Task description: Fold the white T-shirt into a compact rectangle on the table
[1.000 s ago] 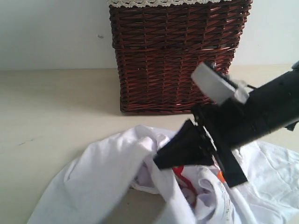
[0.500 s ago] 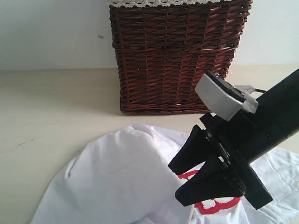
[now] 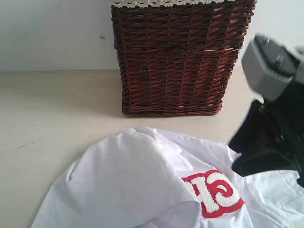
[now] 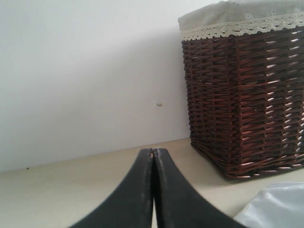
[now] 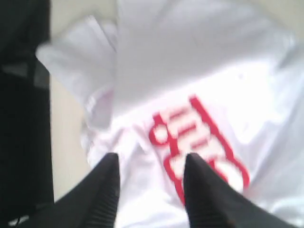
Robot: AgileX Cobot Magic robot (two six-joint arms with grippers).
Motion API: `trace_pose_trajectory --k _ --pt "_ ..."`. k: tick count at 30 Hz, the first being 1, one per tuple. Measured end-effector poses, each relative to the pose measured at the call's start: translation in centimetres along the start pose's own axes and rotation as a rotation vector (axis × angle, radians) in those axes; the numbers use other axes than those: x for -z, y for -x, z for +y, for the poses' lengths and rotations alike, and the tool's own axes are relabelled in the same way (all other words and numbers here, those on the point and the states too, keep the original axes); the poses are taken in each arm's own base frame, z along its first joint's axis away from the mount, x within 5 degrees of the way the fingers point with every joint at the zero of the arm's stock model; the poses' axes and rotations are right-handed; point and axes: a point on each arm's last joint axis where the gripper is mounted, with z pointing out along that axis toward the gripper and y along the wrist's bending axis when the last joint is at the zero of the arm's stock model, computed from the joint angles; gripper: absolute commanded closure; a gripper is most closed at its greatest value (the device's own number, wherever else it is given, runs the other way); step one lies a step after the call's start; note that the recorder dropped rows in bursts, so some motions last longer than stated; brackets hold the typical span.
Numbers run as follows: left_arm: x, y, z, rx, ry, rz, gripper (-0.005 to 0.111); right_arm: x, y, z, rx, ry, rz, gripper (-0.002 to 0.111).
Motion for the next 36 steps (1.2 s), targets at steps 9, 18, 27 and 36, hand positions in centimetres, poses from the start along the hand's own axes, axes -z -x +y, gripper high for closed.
trace_pose_trajectory --k 9,18,27,36 --pt "0.0 0.0 0.0 0.000 0.000 0.000 0.107 -7.9 -5.8 -5.0 -0.265 0.024 0.271 0.108" --pt "0.0 0.0 0.0 0.000 0.000 0.000 0.107 -11.6 -9.1 -7.7 -0.364 -0.046 0.449 0.108" --pt "0.0 0.0 0.0 0.000 0.000 0.000 0.107 -12.1 -11.4 -9.5 -0.491 -0.127 0.557 0.108" --pt "0.0 0.0 0.0 0.000 0.000 0.000 0.107 -9.2 -15.3 -17.1 -0.308 -0.592 0.544 0.108"
